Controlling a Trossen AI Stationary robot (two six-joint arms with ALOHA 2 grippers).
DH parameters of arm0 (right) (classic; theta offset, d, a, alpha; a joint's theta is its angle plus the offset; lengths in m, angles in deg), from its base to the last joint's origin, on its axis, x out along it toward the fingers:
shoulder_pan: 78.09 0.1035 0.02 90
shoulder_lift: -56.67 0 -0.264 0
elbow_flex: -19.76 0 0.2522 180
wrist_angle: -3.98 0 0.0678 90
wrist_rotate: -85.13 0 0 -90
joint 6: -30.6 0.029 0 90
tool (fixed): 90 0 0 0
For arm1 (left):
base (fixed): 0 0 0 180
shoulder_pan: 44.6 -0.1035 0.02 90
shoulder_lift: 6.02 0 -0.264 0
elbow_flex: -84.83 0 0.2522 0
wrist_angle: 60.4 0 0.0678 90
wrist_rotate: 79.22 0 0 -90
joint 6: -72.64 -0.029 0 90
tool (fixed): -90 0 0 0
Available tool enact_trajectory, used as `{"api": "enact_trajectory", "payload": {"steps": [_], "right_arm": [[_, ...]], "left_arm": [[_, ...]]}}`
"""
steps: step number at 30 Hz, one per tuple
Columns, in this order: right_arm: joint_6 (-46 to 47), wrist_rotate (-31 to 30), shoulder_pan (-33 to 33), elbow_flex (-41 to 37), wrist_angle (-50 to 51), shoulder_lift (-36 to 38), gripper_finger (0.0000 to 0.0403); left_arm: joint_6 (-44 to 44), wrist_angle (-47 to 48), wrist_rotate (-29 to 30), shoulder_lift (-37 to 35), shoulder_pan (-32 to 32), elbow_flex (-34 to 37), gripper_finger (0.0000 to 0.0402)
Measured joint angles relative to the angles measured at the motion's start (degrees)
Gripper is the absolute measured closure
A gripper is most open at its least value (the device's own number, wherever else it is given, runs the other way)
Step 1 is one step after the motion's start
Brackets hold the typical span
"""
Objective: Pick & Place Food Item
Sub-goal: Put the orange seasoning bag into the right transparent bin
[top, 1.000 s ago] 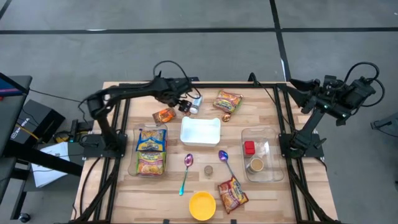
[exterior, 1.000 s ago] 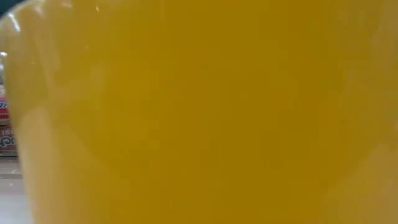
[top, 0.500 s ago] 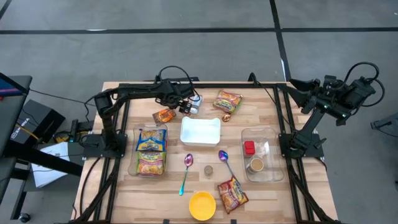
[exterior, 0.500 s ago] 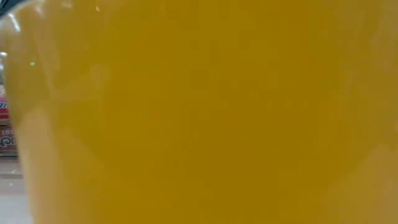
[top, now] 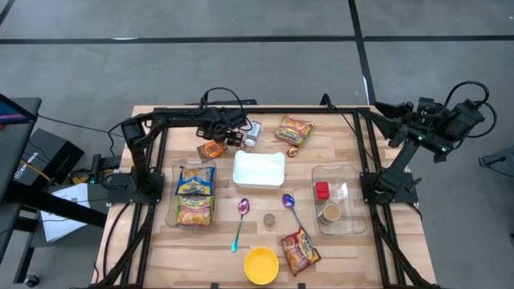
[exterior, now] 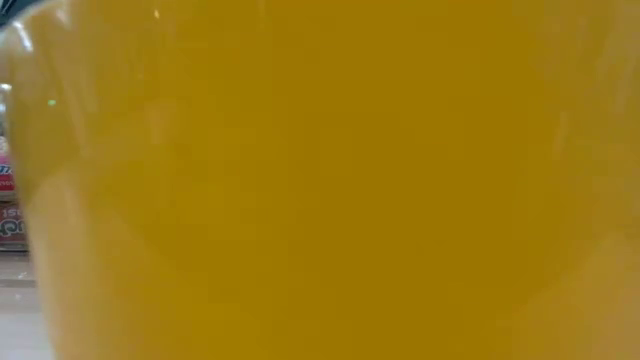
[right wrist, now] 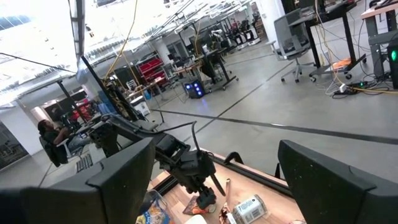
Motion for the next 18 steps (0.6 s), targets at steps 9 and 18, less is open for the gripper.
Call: {"api": "enact_trajectory", "payload": {"steps": [9,18], "right_arm": [[0.0,0.0,0.0,0.0,0.0,0.0,0.0069],[0.0,0.0,0.0,0.0,0.0,0.0,0.0069]], "left_arm": [[0.1,-1.9,-2.0,0.0,0.0,2.5,0.017],[1.4,-2.9,-2.1,0.0,0.0,4.3,0.022]]}}
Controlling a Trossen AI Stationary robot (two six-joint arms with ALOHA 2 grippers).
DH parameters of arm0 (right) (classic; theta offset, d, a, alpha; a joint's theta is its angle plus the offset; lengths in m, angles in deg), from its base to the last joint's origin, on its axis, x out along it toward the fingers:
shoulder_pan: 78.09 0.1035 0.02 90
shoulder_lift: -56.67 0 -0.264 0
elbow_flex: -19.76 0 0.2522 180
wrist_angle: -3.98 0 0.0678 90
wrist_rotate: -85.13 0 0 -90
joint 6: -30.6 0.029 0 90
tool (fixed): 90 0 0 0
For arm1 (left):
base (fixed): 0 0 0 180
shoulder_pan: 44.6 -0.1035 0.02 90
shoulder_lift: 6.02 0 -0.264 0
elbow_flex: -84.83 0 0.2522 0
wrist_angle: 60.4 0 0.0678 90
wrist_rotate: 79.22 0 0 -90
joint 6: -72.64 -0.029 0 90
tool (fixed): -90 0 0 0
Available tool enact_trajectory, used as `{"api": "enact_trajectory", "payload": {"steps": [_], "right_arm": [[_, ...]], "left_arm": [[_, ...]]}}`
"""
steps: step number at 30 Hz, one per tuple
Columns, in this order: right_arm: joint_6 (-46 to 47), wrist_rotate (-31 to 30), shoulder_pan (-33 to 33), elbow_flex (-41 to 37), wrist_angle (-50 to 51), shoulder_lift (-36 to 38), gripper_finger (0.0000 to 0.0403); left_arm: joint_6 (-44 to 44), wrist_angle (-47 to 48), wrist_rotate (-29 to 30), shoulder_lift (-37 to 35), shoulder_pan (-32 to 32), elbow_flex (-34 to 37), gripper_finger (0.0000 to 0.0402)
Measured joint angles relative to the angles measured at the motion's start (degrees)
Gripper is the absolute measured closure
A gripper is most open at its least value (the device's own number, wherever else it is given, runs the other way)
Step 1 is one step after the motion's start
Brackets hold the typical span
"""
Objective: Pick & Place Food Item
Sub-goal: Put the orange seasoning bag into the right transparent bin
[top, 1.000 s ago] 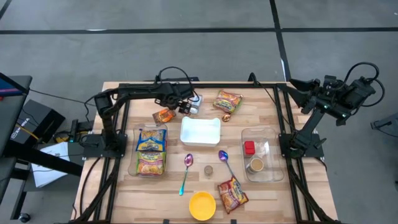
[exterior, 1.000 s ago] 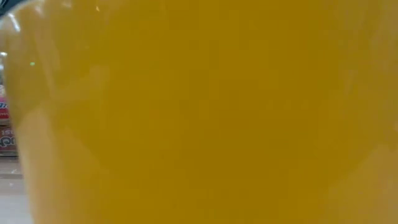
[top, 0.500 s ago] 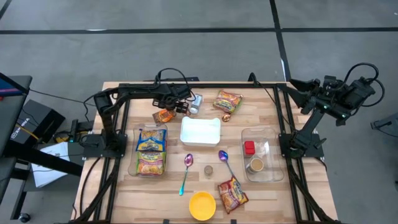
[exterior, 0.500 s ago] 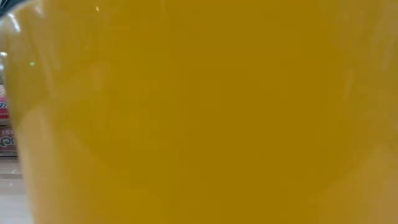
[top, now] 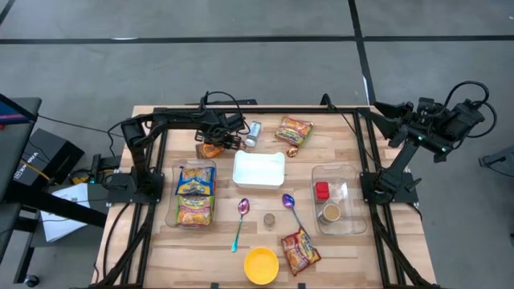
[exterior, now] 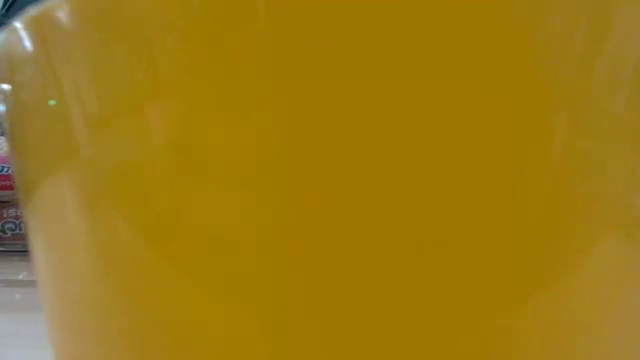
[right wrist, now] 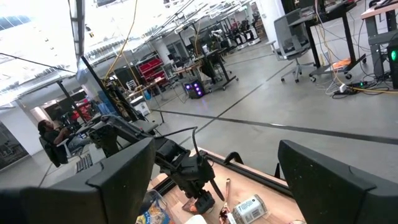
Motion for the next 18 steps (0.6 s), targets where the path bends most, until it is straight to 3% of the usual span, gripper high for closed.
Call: {"api": "enact_trajectory", "payload": {"steps": [12,18], "right_arm": [[0.6,0.0,0.0,0.0,0.0,0.0,0.0069],[0.6,0.0,0.0,0.0,0.0,0.0,0.0069]], "left_arm": [[0.4,-1.9,0.0,0.0,0.0,0.0,0.0361],[0.3,-1.9,0.0,-0.2,0.4,0.0,0.0385]]}}
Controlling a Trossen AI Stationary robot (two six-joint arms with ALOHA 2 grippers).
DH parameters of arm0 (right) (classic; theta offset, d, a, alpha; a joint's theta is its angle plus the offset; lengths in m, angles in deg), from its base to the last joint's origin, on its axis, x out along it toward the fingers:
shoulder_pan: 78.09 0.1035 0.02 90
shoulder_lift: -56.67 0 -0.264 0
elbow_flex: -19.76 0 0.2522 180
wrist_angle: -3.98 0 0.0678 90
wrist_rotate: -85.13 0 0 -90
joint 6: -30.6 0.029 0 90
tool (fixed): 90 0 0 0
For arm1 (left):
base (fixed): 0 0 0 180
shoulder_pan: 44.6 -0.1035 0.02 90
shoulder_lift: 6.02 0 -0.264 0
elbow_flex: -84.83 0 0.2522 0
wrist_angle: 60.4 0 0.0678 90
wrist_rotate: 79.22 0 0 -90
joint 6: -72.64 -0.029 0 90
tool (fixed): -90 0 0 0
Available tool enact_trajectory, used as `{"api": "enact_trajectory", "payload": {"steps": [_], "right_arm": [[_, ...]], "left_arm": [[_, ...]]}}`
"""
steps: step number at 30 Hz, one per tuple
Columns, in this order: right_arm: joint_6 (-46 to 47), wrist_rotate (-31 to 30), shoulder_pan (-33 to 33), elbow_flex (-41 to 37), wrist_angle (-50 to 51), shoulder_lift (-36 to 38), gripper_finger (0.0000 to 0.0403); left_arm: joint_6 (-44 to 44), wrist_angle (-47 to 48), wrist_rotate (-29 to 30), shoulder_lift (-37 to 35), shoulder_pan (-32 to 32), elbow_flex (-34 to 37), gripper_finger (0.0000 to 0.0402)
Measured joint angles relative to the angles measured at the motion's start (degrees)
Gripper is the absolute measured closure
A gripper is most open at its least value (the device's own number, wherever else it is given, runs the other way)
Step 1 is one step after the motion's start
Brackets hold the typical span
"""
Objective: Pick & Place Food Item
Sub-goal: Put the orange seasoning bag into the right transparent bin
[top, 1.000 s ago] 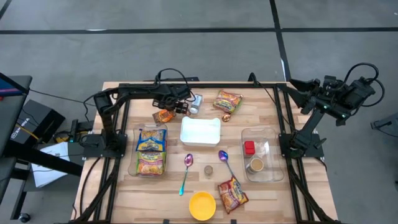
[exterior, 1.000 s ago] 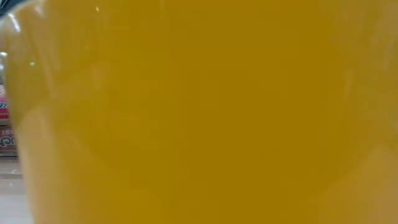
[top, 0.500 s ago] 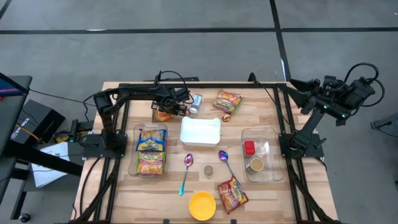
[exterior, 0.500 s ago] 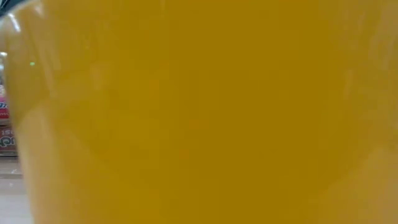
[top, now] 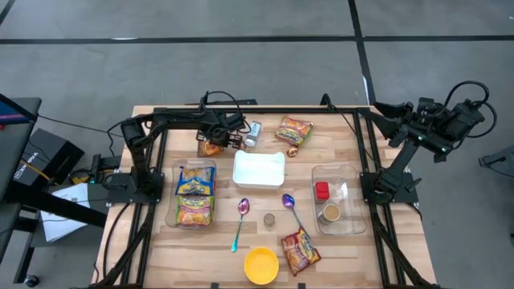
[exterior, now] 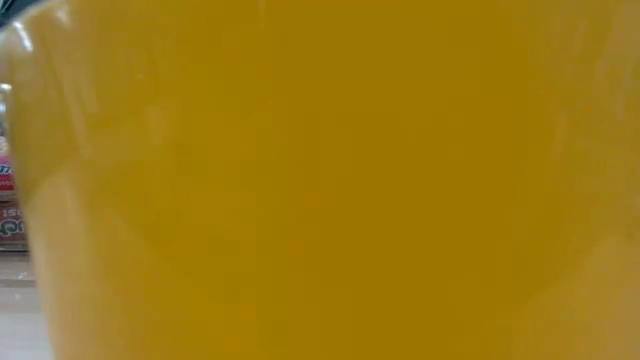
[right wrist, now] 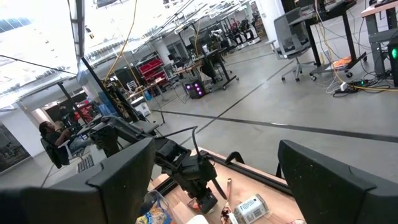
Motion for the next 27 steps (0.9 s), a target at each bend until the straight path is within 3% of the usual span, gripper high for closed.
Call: {"api": "enact_trajectory", "payload": {"steps": [9,20,27], "right_arm": [[0.0,0.0,0.0,0.0,0.5,0.0,0.0069],[2.4,-0.2,0.0,0.0,0.0,0.0,0.0069],[2.6,-0.5,-0.1,0.0,-1.0,0.0,0.0069]], "left_arm": [[-2.0,-2.3,0.1,-3.2,1.7,0.0,0.039],[-25.4,-11.3,-1.4,-13.5,6.7,0.0,0.0391],[-39.4,-22.1,-10.4,-21.0,8.1,0.0,0.0391]]}}
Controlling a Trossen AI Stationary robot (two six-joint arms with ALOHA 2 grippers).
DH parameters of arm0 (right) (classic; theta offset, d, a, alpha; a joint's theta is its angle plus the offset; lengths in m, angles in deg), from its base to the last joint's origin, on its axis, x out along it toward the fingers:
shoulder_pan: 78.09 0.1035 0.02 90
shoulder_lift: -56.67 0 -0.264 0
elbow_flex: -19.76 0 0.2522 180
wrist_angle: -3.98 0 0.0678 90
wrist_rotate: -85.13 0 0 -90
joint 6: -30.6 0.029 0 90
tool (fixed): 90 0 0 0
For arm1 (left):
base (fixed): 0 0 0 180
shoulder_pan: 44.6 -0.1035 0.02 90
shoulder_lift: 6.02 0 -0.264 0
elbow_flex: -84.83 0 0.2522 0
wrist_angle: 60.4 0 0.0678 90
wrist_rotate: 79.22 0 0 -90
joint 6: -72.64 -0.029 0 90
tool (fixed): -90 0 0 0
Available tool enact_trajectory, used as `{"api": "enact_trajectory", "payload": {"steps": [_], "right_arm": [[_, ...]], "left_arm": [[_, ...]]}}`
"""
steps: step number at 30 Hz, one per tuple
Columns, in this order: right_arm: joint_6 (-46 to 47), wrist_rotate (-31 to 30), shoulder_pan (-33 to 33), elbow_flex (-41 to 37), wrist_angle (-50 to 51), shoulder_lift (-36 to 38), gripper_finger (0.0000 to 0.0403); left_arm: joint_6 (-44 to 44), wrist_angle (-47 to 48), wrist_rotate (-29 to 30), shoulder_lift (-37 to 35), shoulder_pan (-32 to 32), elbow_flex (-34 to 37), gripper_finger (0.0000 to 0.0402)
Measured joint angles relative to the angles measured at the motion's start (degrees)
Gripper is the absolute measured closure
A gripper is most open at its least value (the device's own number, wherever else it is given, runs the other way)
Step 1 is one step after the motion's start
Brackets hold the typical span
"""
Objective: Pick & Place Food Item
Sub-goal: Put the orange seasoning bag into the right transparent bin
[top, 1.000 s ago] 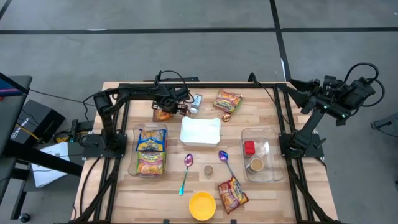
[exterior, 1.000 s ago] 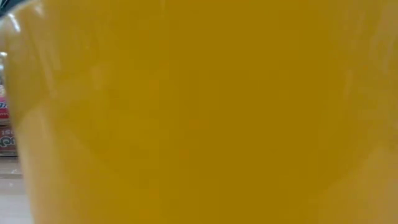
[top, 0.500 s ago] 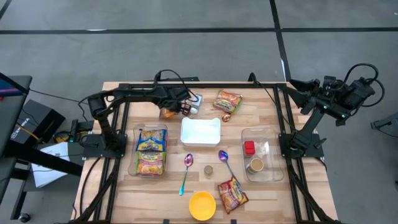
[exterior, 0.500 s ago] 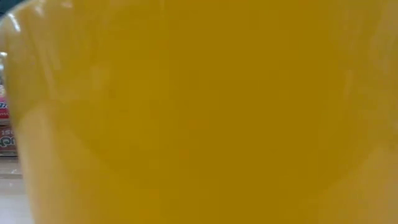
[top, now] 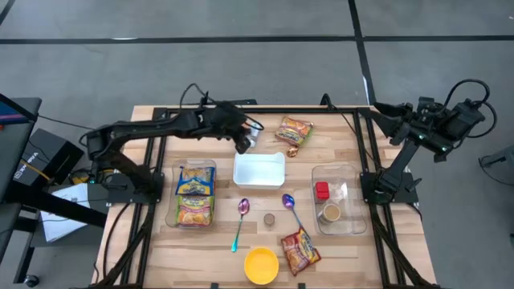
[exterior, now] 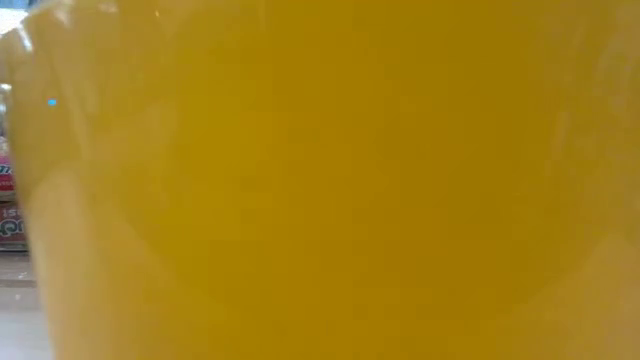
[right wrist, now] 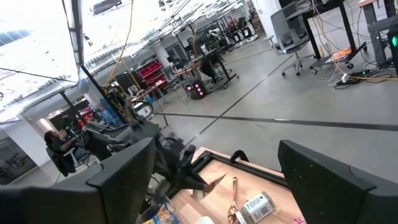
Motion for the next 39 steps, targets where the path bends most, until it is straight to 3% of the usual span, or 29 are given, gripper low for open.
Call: {"api": "enact_trajectory", "payload": {"steps": [7,15,21,28,39], "right_arm": [[0.4,0.0,0.0,0.0,0.0,0.0,0.0069],[0.3,0.3,0.0,0.0,0.0,0.0,0.0069],[0.0,0.5,0.0,0.0,0.1,0.0,0.0069],[-0.2,2.3,0.0,-0.3,0.3,0.0,0.0069],[0.2,6.5,0.0,-0.3,0.3,-0.8,0.0069]], "left_arm": [[-0.3,-11.4,-12.3,-4.0,-0.1,0.0,0.0391],[4.6,-26.7,-31.6,-3.9,0.2,0.0,0.0391],[10.8,-43.6,-45.5,-3.8,0.4,0.0,0.0391],[18.1,-58.7,-52.6,-3.8,1.2,0.0,0.0391],[24.4,-78.6,-55.5,-3.8,4.3,0.0,0.0391]]}}
